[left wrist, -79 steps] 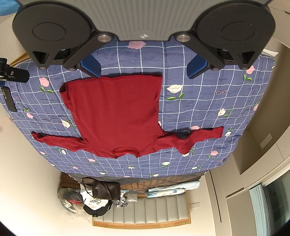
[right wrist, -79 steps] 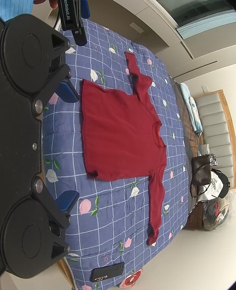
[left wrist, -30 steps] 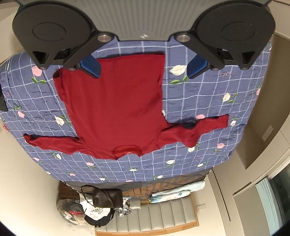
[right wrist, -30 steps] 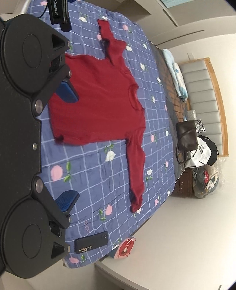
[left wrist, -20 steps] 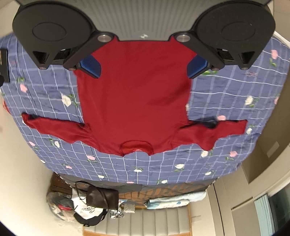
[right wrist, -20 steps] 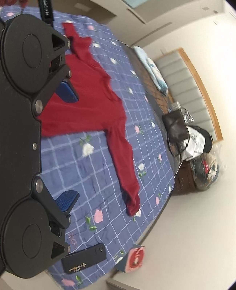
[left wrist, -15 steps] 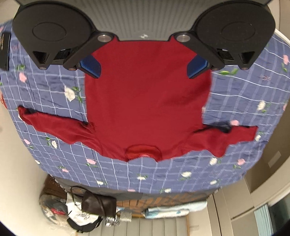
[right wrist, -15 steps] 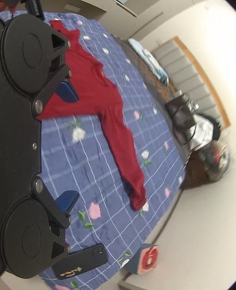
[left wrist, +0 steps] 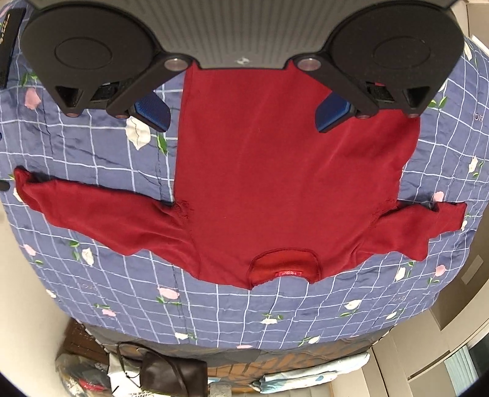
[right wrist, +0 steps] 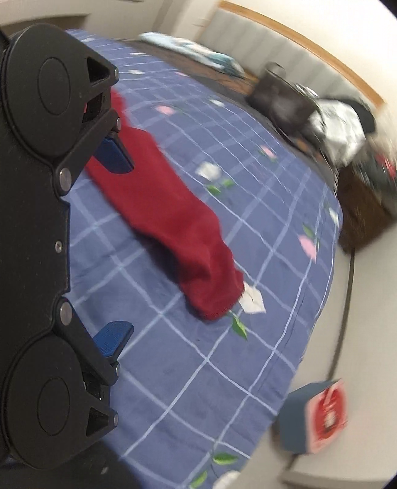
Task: Fold small clothes
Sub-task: 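Move the right gripper to the nearest sleeve cuff and close on it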
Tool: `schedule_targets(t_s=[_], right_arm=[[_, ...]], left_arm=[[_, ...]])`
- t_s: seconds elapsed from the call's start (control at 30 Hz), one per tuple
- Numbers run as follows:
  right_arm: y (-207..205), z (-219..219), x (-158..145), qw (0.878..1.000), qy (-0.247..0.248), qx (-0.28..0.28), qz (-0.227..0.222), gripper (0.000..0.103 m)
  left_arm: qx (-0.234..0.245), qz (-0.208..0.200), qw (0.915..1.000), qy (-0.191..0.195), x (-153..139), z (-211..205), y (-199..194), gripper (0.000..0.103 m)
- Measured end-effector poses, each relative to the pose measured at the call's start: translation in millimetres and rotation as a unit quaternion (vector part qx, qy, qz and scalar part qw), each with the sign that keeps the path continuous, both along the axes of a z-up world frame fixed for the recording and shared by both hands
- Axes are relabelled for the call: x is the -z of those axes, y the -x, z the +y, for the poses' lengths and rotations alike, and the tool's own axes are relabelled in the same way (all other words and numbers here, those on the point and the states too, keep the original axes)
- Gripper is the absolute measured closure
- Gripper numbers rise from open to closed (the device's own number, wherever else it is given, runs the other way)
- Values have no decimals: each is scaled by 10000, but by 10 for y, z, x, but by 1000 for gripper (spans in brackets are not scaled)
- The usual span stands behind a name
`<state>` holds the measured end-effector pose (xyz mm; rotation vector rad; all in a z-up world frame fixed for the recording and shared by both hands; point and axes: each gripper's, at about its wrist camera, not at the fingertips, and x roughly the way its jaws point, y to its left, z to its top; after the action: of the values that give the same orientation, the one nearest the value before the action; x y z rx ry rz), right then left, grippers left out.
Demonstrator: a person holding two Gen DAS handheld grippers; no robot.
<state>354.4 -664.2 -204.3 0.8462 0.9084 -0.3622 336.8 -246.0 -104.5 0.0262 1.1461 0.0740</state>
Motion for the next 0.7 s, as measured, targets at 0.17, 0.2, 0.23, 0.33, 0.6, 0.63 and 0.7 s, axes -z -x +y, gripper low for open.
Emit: schedule_targets(t_s=[0.17,0.2,0.23,0.33,0.6,0.63,0.7], right_arm=[[-239,-338,269,9975,-142,694,15,5],[-285,-395,317,9965,-119,821,73,8],[-322,-452,354,9957,-104,916,124,12],[-408,-573,481,9921,-115,1209,324,28],[-602,-598,593,9880,165,1340,749,65],[-618,-586,578,9885,231,1266,788,82],[-623,-576,543,9903,187,1163,735,91]], left_arm=[[-160,154,9997,-106,114,-9,-161,0],[-202,181,9995,-135,139,-8,-191,0],[-249,203,9994,-148,158,-8,-223,0],[-367,229,9990,-149,177,-9,-299,0],[-469,202,9986,-140,127,-25,-357,0],[-488,203,9985,-126,121,-22,-365,0],[-515,195,9984,-102,104,-22,-386,0]])
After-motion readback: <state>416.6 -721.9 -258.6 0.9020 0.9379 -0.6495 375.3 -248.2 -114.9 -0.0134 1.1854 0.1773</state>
